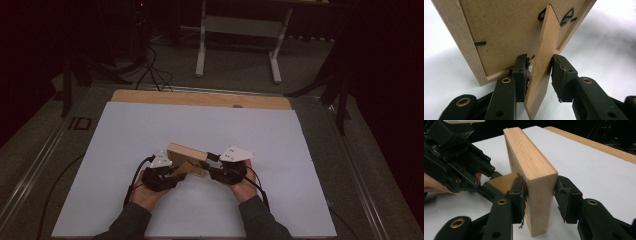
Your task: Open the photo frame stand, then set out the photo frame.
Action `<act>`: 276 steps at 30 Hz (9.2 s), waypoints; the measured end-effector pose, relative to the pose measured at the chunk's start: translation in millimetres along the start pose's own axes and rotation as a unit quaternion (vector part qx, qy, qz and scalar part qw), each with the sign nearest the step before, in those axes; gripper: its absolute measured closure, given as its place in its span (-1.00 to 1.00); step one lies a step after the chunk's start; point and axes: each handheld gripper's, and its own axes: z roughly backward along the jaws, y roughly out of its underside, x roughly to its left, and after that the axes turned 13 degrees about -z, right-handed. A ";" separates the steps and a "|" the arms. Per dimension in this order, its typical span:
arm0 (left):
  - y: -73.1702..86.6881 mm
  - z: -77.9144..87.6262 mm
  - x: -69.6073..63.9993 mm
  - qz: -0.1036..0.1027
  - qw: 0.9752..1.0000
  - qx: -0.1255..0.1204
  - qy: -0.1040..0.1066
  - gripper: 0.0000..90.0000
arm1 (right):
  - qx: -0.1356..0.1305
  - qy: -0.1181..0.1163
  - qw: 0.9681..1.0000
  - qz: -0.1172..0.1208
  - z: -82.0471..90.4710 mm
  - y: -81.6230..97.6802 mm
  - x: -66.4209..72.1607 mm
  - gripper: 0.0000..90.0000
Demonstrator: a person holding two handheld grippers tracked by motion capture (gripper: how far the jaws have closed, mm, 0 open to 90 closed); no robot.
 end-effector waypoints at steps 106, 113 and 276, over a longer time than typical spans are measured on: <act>9.1 48.0 -0.2 0.001 0.997 -0.032 -0.069 0.99 | 0.013 -0.015 1.000 -0.013 -0.3 2.8 4.9 0.99; 5.6 44.9 1.5 -0.004 0.997 -0.029 -0.072 0.99 | 0.016 -0.020 1.000 -0.013 -0.9 3.3 4.2 0.99; -7.8 77.5 -3.9 0.062 0.986 -0.117 -0.103 -0.01 | 0.032 -0.026 0.999 0.010 -8.7 9.9 29.7 0.15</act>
